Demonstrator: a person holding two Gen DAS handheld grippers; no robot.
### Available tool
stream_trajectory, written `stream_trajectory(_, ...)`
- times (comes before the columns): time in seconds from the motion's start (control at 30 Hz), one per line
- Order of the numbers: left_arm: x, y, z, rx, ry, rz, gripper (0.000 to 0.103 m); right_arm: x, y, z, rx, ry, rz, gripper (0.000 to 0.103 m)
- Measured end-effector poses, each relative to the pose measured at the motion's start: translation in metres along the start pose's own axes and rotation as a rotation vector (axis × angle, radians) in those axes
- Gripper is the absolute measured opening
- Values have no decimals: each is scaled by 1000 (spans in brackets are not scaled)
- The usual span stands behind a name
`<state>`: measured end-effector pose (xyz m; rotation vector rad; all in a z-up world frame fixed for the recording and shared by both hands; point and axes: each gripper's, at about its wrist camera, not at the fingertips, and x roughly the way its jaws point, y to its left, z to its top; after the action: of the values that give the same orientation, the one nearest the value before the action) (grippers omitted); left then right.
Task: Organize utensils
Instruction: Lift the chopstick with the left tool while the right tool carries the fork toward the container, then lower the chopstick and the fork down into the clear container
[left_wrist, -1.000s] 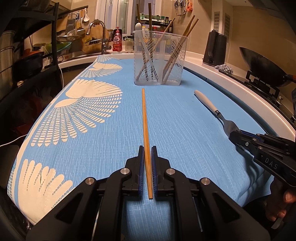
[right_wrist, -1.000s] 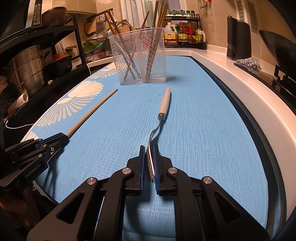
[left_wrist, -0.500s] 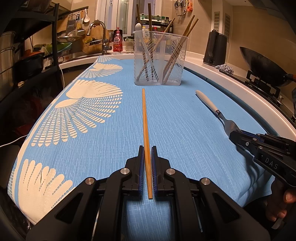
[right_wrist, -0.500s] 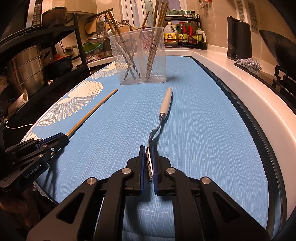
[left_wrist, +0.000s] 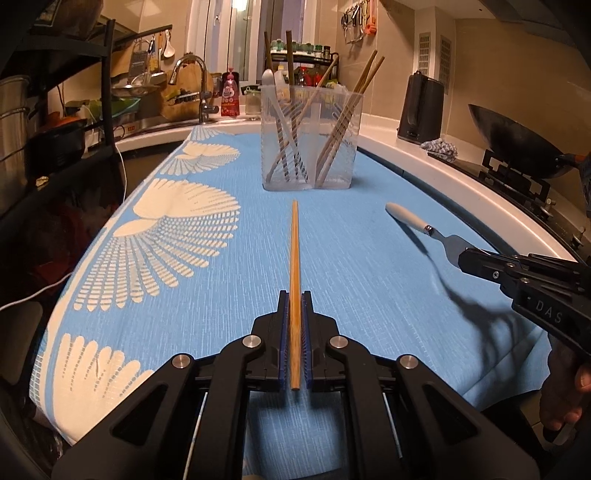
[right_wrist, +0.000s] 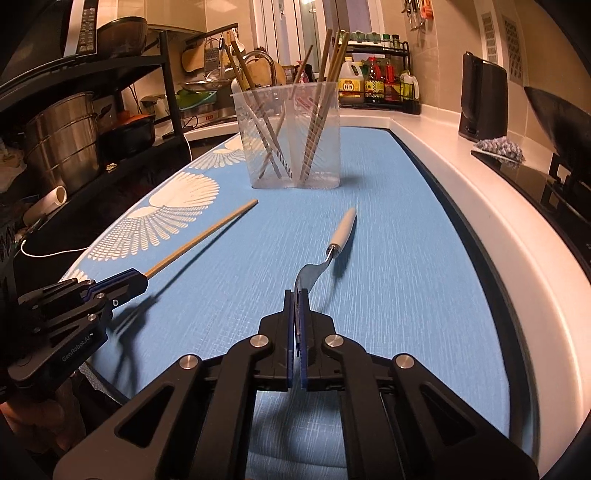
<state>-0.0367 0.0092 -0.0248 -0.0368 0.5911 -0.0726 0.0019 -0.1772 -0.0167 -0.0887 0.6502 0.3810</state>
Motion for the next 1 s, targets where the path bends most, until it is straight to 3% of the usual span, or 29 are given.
stream_trajectory(0.47, -38, 5, 33, -20, -117, -5, 6, -45, 6, 29, -62, -61, -13, 2)
stream_trajectory(0.7, -59, 5, 60, -7, -189, -13, 6, -63, 8, 49, -73, -88, 5, 2)
stream_trajectory(1.0, -73, 8, 104, 4, -224, -42, 6, -78, 9, 80, -69, -113, 34, 2)
